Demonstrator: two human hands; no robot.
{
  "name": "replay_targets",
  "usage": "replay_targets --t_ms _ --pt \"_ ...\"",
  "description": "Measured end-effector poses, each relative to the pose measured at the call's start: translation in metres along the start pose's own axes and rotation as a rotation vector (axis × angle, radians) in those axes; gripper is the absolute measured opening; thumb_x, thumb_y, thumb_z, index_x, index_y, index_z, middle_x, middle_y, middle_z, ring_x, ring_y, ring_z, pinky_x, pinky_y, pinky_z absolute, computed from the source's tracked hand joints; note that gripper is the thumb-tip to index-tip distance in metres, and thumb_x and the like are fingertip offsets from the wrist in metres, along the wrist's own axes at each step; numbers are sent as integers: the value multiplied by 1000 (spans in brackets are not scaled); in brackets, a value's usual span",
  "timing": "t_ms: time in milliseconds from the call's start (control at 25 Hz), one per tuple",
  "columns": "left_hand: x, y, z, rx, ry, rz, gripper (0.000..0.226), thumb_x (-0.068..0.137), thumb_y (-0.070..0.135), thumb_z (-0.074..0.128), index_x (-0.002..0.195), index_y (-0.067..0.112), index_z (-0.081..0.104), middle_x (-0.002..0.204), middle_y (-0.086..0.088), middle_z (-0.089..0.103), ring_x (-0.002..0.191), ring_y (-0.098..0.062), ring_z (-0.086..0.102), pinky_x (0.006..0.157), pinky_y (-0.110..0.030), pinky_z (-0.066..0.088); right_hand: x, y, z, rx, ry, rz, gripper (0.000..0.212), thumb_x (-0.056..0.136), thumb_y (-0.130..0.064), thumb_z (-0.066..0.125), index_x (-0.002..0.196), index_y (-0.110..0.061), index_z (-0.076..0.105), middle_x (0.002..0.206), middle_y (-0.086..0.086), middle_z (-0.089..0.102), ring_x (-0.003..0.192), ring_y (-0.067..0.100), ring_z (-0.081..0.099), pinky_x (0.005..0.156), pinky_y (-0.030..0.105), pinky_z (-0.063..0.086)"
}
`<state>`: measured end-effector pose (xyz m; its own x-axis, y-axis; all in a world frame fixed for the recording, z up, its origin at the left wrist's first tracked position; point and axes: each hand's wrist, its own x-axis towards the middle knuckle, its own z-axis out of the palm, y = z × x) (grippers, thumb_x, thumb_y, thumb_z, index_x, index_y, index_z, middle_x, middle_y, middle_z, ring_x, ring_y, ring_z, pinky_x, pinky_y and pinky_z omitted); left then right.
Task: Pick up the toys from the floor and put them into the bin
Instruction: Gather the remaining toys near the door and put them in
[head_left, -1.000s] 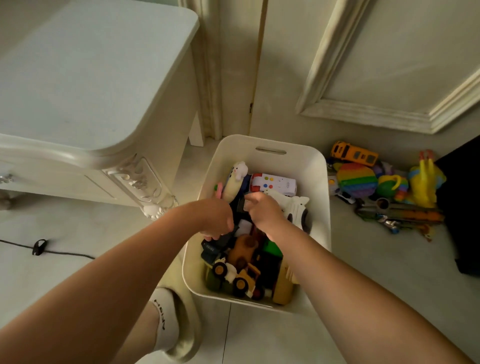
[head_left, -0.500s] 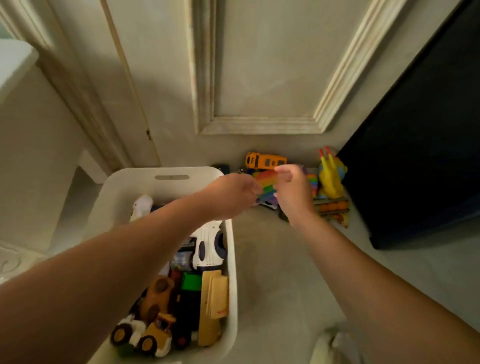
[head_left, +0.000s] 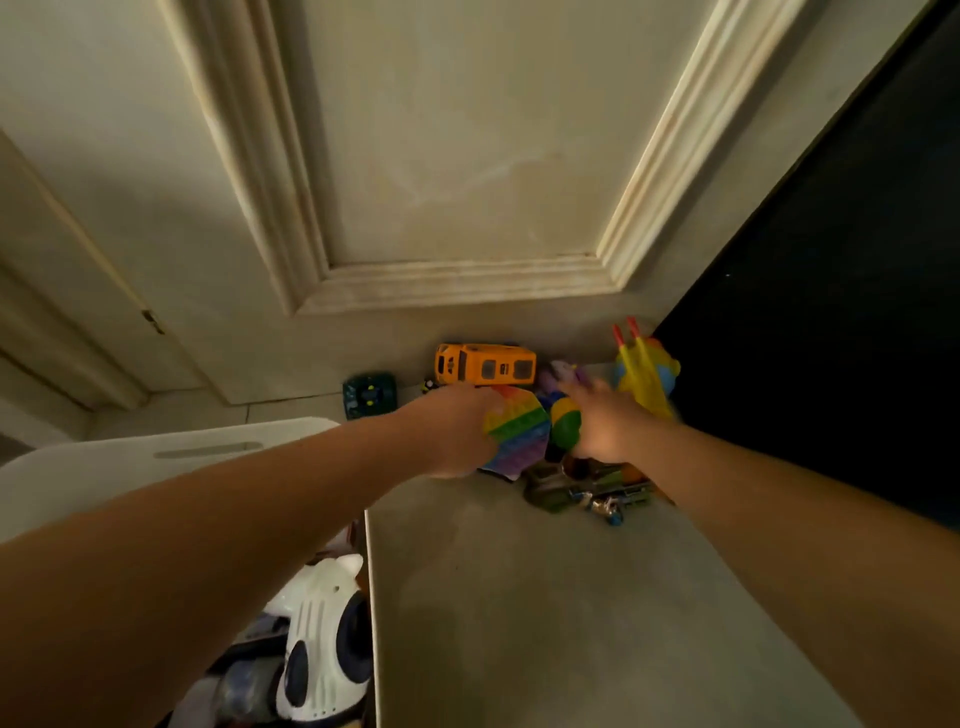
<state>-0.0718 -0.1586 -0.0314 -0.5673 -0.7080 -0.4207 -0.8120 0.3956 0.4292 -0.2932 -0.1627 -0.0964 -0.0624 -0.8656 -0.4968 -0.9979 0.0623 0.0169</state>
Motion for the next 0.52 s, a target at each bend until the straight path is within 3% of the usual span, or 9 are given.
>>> replay_targets --t_ms 120,240,360,440,520 --pt "9 -3 12 -126 30 35 51 88 22 60 137 25 48 129 -2 55 98 -15 54 66 -16 40 10 4 21 56 63 -29 101 73 -38 76 152 -30 14 159 9 16 146 31 17 113 41 25" --pt "4 -7 20 -256 59 -26 58 88 26 63 142 31 41 132 1 53 94 -10 54 62 -8 37 3 7 31 215 200 9 83 72 -28 76 143 -28 34 142 11 37 131 35 39 106 37 32" --pt "-2 -4 27 -521 52 -182 54 89 29 64 140 24 45 125 -5 57 101 -19 59 77 -24 48 -20 15 15 527 379 58 74 66 -16 81 131 -23 48 128 12 42 117 30 47 92 28 40" --pt "-7 2 29 -971 9 -286 47 89 29 66 133 19 52 111 -7 61 98 -22 60 90 -35 51 -42 12 -2 763 438 24 72 62 -15 84 125 -28 51 125 6 47 111 20 52 88 25 42" --pt "-13 10 26 -1324 -114 -301 38 85 37 66 120 22 60 110 -3 64 101 -21 62 96 -44 51 -69 -11 -9 986 422 -121 70 62 -21 85 122 -32 52 122 0 55 107 11 57 90 21 47"
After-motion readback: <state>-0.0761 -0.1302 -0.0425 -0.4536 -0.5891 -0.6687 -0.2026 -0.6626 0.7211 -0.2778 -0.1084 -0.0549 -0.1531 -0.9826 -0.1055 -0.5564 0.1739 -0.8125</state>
